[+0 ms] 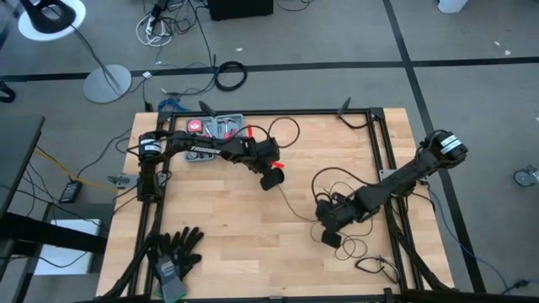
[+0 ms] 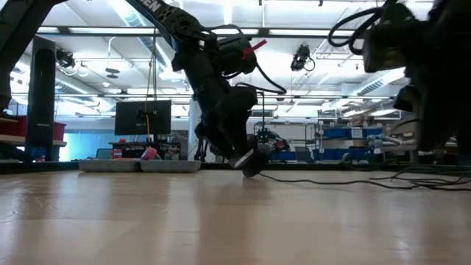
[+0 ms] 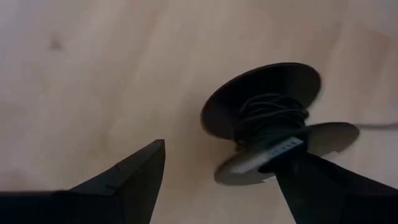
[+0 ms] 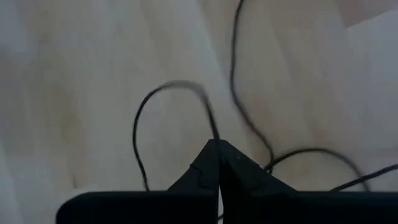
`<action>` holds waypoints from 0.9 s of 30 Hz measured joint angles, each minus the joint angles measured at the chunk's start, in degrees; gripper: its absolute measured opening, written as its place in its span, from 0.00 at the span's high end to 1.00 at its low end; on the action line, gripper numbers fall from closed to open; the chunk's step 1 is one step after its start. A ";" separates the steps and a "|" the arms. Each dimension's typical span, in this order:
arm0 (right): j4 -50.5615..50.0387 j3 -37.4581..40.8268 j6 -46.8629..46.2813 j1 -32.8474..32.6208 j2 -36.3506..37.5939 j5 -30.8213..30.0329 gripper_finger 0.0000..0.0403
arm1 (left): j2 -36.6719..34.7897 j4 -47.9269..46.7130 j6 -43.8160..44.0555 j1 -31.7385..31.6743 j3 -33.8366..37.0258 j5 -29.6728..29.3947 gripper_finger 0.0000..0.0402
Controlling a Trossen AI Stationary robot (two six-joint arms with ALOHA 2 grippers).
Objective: Coil cords
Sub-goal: Uncoil the black wire from the spool
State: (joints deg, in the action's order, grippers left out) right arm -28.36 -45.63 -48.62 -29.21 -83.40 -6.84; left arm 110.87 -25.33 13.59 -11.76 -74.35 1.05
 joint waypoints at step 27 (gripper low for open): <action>22.75 4.87 14.39 6.83 -6.25 -13.48 0.99 | -0.96 -13.14 3.60 0.10 -2.49 0.52 0.27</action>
State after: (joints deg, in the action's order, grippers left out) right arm -5.61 -40.75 -34.23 -22.38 -89.64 -20.31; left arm 109.91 -38.47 17.19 -11.66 -76.84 1.56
